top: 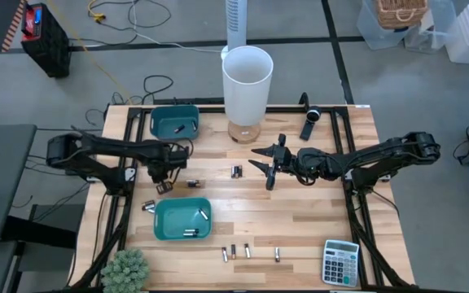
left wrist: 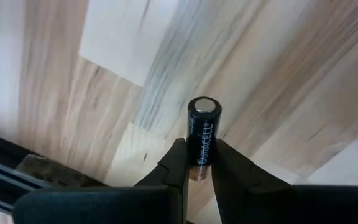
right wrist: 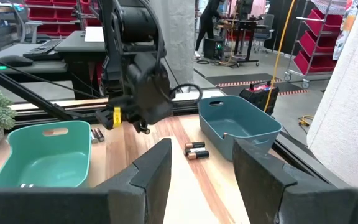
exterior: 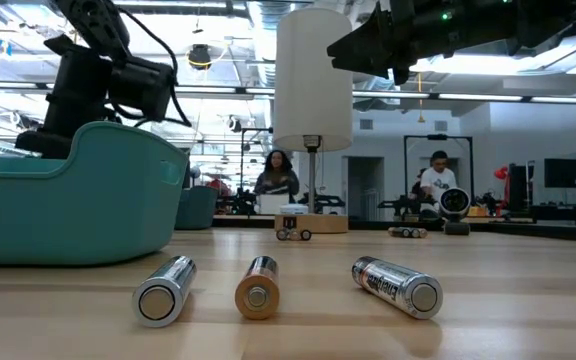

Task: Sort batteries
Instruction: Put the black battery into the blue bin

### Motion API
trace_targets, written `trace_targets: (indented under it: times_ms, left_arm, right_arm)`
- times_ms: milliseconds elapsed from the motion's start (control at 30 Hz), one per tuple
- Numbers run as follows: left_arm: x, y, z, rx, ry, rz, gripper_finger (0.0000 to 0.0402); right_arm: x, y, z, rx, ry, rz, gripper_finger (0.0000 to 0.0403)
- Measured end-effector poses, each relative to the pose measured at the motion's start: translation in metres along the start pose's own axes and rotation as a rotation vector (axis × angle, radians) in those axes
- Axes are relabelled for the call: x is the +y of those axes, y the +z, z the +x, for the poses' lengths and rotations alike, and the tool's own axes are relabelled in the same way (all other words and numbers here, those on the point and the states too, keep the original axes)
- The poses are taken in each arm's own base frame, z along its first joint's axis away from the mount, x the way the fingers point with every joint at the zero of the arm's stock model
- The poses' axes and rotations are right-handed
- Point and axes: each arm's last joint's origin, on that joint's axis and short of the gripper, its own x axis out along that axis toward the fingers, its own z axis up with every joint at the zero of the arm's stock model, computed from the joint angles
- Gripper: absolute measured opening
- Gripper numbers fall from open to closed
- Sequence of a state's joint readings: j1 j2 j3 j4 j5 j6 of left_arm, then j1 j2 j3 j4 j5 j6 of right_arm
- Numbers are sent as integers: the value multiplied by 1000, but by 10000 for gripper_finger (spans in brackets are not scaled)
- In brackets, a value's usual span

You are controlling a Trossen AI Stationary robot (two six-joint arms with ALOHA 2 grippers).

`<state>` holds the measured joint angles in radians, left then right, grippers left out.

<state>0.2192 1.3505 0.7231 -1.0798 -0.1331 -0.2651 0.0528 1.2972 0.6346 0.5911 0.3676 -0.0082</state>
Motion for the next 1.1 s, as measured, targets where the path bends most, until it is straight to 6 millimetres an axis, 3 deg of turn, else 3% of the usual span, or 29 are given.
trace_targets:
  times_ms: [267,733,867,1100]
  left_arm:
    - [7,-1,-19,-99,-19,-49,39]
    - [47,30,-78,-380,63,-114,39]
    - [56,40,-88,-476,51,-46,39]
    - [56,52,-98,-670,-148,168,39]
  right_arm:
    - [0,0,0,0,0,0,185]
    - [0,0,0,0,0,-4,185]
    - [0,0,0,0,0,-4,185]
    - [0,0,0,2,0,-17,185]
